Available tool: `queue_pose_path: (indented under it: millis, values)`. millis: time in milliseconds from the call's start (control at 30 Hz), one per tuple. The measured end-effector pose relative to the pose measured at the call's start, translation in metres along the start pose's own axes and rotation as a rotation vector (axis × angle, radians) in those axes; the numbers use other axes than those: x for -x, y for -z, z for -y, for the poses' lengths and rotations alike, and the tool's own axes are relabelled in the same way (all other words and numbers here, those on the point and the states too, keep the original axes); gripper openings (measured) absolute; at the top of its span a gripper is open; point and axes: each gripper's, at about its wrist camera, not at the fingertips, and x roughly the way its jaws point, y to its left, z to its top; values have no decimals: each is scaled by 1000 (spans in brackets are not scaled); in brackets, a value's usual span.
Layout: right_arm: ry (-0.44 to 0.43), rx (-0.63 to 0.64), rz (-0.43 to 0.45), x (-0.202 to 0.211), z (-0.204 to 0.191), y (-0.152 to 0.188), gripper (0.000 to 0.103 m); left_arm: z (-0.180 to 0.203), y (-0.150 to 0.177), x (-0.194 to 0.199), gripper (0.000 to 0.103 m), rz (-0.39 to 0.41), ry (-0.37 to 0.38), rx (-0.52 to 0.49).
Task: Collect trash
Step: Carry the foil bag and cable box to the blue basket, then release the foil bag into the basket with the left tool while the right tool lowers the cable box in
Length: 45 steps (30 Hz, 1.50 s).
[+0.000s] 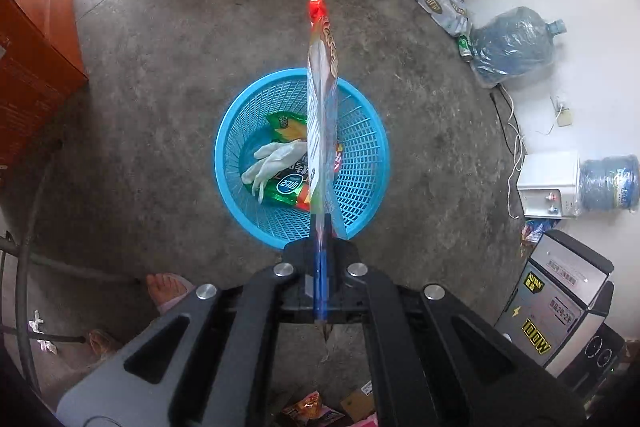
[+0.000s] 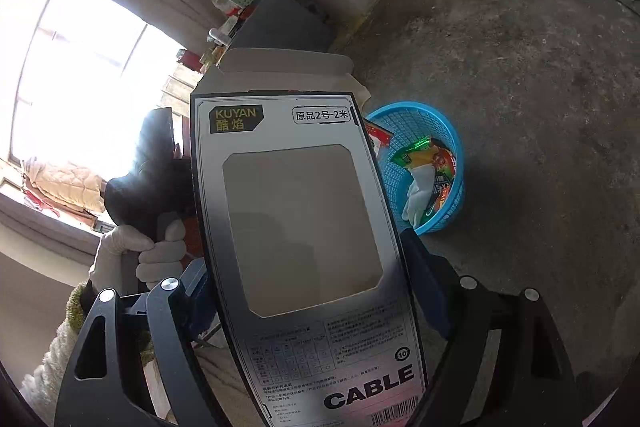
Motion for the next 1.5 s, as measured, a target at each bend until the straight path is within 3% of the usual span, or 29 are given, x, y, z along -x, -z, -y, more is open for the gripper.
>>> queue_pose_path:
  millis: [133, 300, 400, 567, 667, 833, 933, 1067, 1300, 1500]
  values:
    - [19, -25, -32, -16, 13, 1, 79, -17, -14, -42, 22, -46, -76, 58]
    - [30, -35, -62, -32, 17, 4, 79, -33, -21, -51, 26, -38, -83, 98]
    - [24, -41, -75, -41, 17, 2, 79, -31, -18, -24, 26, 21, -87, 92]
    - [49, -1, -133, -70, 5, -12, 79, -22, -6, 53, 36, 177, -37, 35]
    - [101, 86, -199, -112, -10, -27, 79, -22, 18, 112, 38, 251, 0, -23]
    - [218, 171, -402, -222, -13, -43, 79, -49, 73, 200, 44, 366, 8, -71]
    - [279, 109, -551, -289, 12, -48, 79, -84, 115, 244, 46, 432, 1, -41]
    - [348, 65, -664, -349, 37, -54, 79, -141, 174, 275, 47, 493, -50, 68]
    - [404, -21, -740, -408, 73, -66, 75, -231, 244, 304, 47, 572, -77, 314]
    - [456, -69, -759, -442, 93, -67, 74, -261, 263, 318, 47, 621, -97, 387]
